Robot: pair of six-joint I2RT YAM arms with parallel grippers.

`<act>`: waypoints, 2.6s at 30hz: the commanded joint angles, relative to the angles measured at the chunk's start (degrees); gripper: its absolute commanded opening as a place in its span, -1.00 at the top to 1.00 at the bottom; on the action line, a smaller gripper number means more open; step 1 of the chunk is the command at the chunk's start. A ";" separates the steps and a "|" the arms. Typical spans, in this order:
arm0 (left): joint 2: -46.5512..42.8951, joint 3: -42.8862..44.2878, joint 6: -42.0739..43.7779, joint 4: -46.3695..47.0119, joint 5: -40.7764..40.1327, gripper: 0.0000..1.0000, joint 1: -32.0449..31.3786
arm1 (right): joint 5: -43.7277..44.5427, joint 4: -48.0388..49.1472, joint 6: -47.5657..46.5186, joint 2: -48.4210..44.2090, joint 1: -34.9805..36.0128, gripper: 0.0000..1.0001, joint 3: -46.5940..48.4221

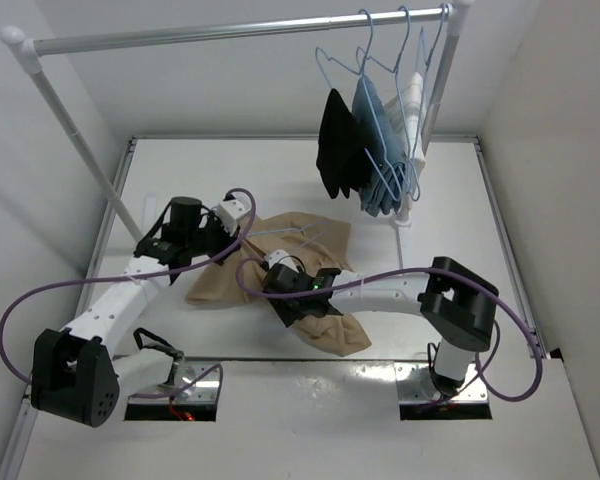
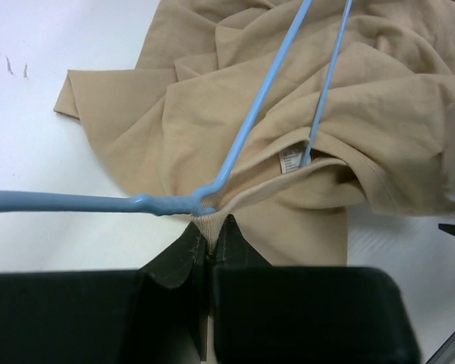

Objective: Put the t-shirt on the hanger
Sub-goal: Place tshirt on hanger

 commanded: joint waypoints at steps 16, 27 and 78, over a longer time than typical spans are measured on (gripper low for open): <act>-2.39 0.18 6.09 -2.41 4.56 1.00 3.04 | 7.46 5.53 8.10 -12.42 -2.37 1.00 -9.43; -1.78 2.46 36.48 -18.40 19.95 1.00 6.38 | 13.87 4.13 23.13 -35.99 -10.09 1.00 -28.41; -6.35 1.58 30.01 -7.17 16.69 1.00 -13.84 | -16.62 3.52 -7.88 -39.69 -14.49 0.47 -16.73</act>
